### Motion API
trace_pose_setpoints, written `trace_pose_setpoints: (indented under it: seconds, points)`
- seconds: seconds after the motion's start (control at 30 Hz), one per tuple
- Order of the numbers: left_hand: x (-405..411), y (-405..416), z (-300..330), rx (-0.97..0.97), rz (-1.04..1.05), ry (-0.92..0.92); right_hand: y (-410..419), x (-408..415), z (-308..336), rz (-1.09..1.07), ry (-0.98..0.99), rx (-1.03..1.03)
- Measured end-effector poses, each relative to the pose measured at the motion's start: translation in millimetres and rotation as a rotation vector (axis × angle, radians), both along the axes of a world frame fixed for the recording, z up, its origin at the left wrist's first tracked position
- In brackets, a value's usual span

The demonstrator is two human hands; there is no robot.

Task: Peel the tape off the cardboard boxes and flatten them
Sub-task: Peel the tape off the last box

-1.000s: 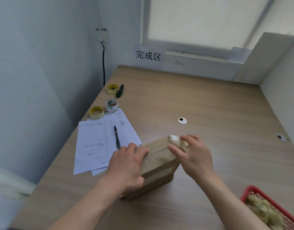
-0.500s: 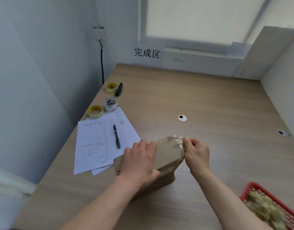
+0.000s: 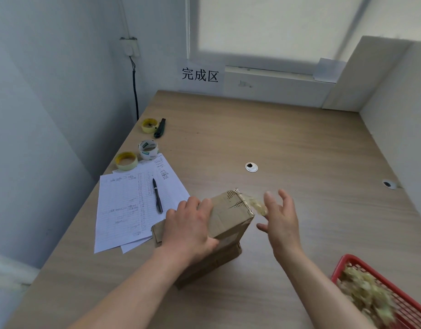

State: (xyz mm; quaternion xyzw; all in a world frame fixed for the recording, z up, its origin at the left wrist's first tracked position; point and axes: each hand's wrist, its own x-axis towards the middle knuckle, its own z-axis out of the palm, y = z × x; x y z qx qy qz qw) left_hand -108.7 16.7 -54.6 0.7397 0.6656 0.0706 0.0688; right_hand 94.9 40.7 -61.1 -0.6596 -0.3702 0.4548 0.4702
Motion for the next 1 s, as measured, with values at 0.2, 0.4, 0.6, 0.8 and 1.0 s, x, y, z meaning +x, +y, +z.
trace_pose_setpoints:
  seconds: [0.2,0.4,0.6,0.8,1.0]
  points:
    - [1.2,0.0,-1.1,-0.005,0.008,0.016,-15.2,-18.8,-1.9,0.012,-0.658,0.242]
    - [4.8,-2.8,-0.4,-0.008,0.016,0.026,-11.5,-15.5,-4.6,0.144,-0.816,0.133]
    - [3.5,3.4,7.8,-0.056,0.009,0.01,2.4,-7.1,-5.5,0.357,-0.827,0.234]
    - [-13.0,15.7,30.4,-0.215,-0.012,-0.218,11.3,6.2,7.4,0.274,-0.523,0.205]
    - [-40.1,40.5,55.8,-0.626,-0.055,-0.509,1.8,9.2,12.4,0.224,-0.119,0.157]
